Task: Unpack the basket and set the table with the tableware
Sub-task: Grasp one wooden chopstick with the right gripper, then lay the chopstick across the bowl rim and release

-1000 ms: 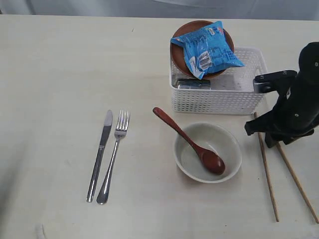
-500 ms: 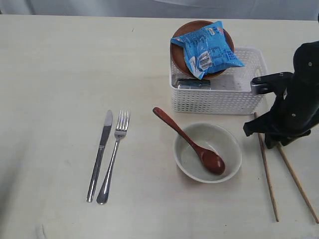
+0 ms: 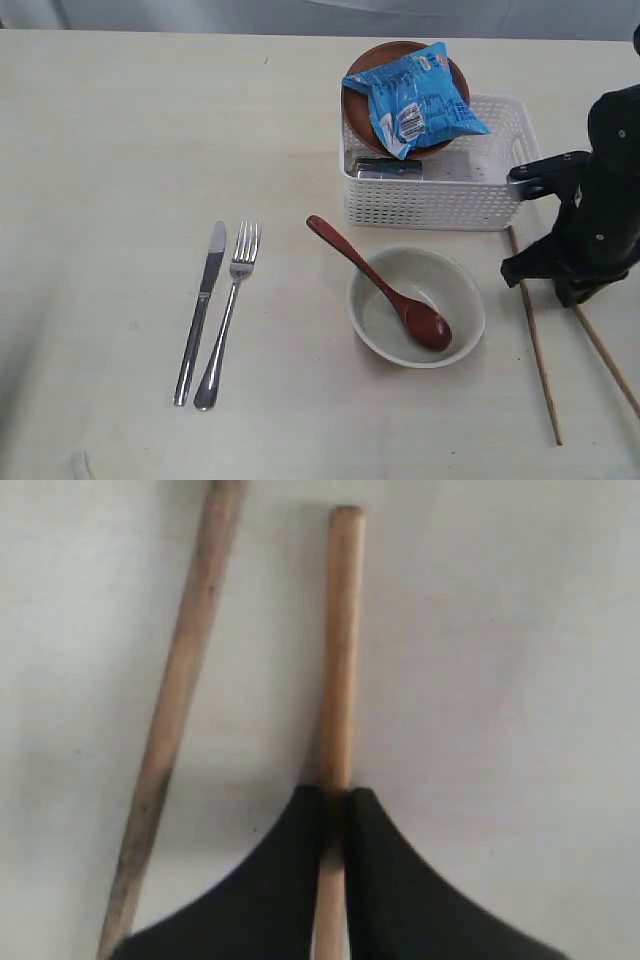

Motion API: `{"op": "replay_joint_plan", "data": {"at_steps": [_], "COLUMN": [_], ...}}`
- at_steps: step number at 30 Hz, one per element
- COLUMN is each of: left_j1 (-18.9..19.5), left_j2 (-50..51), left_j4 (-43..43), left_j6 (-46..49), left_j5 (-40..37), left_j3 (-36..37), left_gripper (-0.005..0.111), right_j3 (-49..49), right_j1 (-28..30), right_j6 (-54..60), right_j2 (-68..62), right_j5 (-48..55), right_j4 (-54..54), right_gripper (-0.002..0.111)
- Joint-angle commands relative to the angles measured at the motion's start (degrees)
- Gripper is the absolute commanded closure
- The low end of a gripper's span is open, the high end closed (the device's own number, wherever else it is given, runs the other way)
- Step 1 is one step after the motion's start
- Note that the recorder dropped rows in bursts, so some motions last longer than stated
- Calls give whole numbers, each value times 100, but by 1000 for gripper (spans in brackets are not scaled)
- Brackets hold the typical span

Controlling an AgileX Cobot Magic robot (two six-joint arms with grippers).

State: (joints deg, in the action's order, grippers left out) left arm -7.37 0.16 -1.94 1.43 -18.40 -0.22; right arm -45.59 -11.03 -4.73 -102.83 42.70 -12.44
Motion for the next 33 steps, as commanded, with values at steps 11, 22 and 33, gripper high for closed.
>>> {"op": "replay_joint_plan", "data": {"at_steps": [11,22,33], "left_j1": [16,16,16], "left_j2": [-16,-16,-16], "left_j4": [15,15,15], "left_j6": [33,33,33], "left_j5": [9,9,9], "left_j3": [22,22,22], "left_gripper": [107,107,107], "right_j3": [75,14,-783], "right_j1": [-432,-1821,-1979], "right_j6": [107,557,560], "right_j2": [1854,1775,786], "right_j5": [327,411,265], "right_j4": [504,2504,3544], "right_gripper": [109,109,109]}}
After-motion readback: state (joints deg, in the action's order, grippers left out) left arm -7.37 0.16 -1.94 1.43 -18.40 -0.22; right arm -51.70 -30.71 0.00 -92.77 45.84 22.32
